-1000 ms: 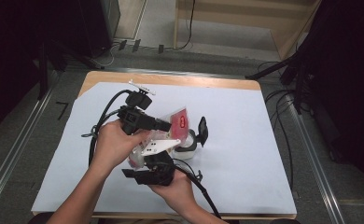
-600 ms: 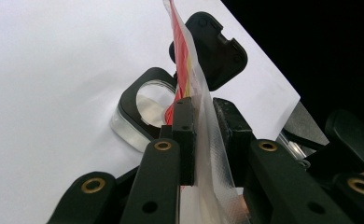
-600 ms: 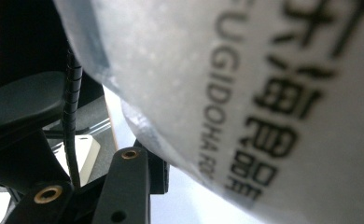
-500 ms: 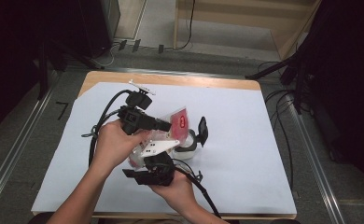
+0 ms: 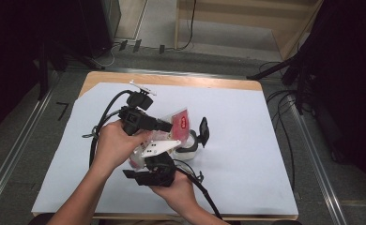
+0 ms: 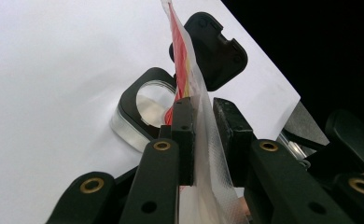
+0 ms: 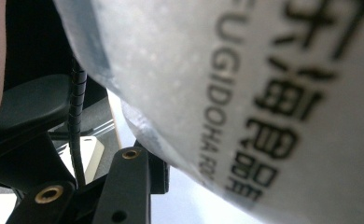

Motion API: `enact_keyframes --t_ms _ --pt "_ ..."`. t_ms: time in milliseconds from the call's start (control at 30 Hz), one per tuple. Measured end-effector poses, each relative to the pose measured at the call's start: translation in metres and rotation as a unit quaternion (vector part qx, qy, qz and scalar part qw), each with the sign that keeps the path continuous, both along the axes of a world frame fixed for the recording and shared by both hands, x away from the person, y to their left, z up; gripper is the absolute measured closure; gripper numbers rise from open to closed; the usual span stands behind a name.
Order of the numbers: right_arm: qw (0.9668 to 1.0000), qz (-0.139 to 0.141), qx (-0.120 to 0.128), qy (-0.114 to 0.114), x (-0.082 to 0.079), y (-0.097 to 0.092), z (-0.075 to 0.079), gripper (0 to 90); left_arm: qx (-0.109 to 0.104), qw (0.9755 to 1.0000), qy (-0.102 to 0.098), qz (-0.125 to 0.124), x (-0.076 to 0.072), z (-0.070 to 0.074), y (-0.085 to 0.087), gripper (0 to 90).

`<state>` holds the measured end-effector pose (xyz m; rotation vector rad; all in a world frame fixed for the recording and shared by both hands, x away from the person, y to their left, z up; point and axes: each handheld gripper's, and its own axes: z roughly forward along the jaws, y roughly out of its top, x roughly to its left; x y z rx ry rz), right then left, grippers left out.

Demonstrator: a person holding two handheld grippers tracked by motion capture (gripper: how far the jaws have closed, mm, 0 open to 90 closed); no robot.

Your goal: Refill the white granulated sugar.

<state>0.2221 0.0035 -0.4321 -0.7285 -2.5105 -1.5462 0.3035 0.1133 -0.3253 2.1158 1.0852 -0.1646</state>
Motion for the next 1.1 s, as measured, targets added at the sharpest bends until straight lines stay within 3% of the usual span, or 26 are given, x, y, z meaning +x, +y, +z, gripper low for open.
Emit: enact_keyframes --t_ms 1100 --pt "1.0000 -0.001 -0.002 -0.006 -0.0005 0.0002 -0.0004 63.5 0.003 1.0000 -0.006 -0.004 -0.0014 0.0005 -0.0015 80.3"
